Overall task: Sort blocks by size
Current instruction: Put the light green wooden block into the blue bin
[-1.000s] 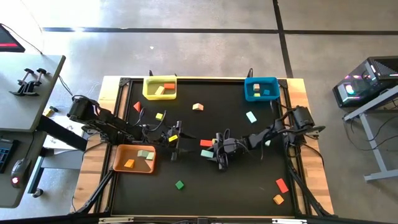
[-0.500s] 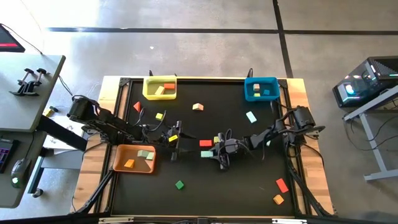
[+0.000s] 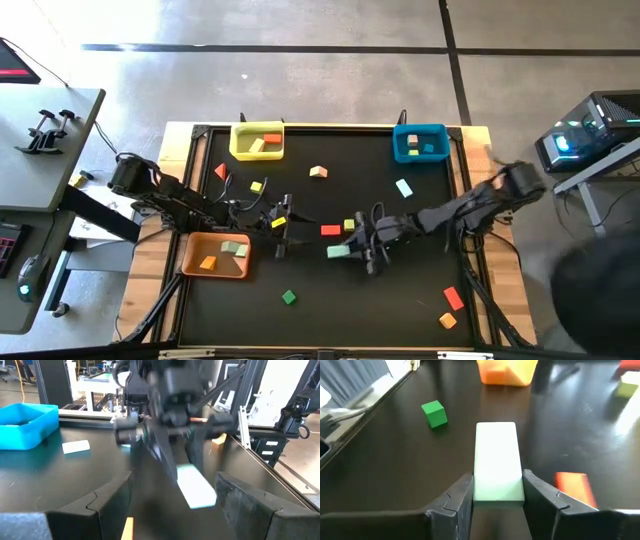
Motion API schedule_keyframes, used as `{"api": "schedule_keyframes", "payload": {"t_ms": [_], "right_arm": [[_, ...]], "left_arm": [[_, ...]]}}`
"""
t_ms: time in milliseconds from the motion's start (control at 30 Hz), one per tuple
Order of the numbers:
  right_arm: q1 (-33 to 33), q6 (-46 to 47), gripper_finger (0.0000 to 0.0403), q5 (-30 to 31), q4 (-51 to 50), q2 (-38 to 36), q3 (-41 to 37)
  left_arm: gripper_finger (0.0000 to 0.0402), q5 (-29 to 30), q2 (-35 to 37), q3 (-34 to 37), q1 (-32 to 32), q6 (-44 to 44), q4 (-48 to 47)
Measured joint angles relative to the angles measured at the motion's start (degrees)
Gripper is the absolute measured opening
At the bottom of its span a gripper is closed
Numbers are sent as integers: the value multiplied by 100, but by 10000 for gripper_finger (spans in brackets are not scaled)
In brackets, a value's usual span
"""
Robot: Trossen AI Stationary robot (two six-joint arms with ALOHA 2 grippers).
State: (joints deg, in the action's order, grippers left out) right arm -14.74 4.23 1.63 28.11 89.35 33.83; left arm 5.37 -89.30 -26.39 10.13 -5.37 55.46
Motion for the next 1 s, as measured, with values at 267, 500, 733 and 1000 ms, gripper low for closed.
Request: {"api": "schedule_keyframes", "payload": {"t_ms": [267, 500, 733, 1000], "right_arm": [[581, -805, 131, 3125, -2592, -2399, 2], [2217, 475, 131, 5082, -4805, -3315, 6], [4318, 985, 132, 3732, -5148, -3041, 6], [5288, 575, 134, 2936, -4716, -2557, 8]], "left_arm": [[268, 0, 0, 0, 0, 2, -28], [268, 0, 0, 0, 0, 2, -30], [268, 8, 0, 0, 0, 57, -30], [268, 72, 0, 0, -2, 108, -35]]}}
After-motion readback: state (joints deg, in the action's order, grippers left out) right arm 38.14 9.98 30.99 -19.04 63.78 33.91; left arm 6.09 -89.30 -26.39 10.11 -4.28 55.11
